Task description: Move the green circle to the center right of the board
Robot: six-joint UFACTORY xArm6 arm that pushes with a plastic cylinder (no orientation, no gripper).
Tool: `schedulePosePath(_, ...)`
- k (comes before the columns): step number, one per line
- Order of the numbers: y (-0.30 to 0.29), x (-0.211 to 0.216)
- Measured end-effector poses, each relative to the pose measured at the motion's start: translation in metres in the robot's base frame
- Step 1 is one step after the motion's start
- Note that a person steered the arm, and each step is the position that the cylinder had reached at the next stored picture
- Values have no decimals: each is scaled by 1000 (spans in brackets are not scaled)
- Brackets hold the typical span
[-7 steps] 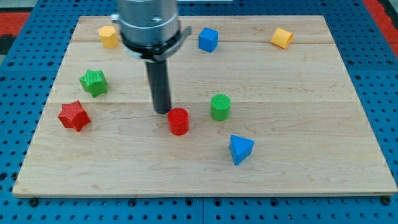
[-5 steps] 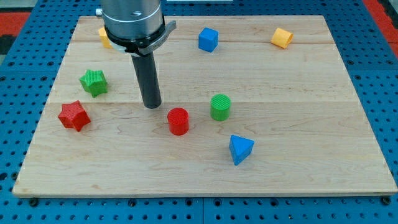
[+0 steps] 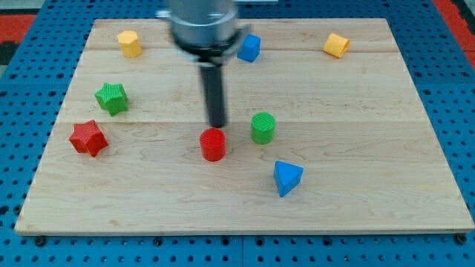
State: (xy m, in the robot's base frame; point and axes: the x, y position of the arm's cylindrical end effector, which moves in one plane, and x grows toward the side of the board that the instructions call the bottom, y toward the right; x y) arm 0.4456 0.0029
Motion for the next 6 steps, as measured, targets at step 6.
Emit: schedulePosePath(6, 117, -9)
